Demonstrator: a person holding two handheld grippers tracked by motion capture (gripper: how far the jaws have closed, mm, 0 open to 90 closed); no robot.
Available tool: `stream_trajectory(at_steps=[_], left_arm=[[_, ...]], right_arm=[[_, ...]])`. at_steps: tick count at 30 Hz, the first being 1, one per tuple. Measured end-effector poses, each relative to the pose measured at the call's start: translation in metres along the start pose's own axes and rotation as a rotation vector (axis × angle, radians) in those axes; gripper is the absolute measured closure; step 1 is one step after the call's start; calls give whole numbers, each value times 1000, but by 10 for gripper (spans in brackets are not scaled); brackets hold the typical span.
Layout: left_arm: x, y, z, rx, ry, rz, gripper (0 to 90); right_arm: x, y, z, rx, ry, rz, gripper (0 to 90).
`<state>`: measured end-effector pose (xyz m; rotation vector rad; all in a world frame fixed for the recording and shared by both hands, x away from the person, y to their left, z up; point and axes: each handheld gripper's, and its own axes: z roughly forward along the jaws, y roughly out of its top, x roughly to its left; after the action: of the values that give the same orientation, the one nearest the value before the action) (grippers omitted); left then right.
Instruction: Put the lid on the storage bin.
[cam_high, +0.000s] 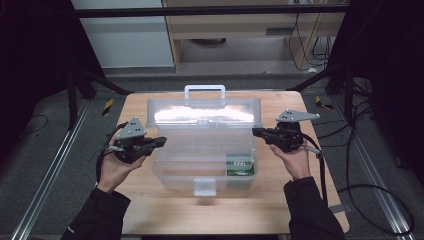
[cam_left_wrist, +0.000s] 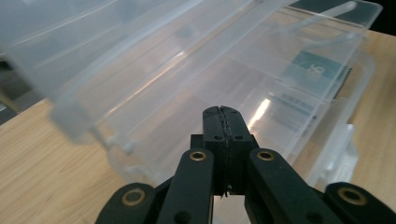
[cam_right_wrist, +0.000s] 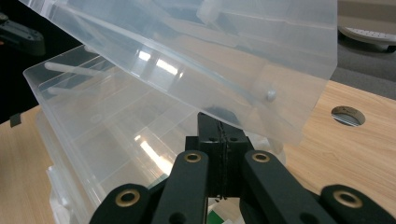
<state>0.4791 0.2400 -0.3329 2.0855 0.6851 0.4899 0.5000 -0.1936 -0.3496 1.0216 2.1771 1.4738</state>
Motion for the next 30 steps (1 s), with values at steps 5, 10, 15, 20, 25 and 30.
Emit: stream_trajectory(at_steps=[5,10,15,20,25,30], left_arm=[[9,-6,-4,1,34,-29,899],[17,-13,-5,10,64,-56,900],[20,-18,-4,17,68,-65,899],[19,-20,-3,20,65,-61,899],[18,-23,-4,25,60,-59,900],[16,-29,-3,43,51,-56,900]], right_arm=[[2,-2,-1,6,-2,-10,900],[6,-5,-2,30,-12,-20,900],[8,-9,-3,49,-13,-22,900],[11,-11,-4,69,-13,-27,900],[13,-14,-5,91,-15,-33,900],[14,-19,-7,110,-21,-42,900]])
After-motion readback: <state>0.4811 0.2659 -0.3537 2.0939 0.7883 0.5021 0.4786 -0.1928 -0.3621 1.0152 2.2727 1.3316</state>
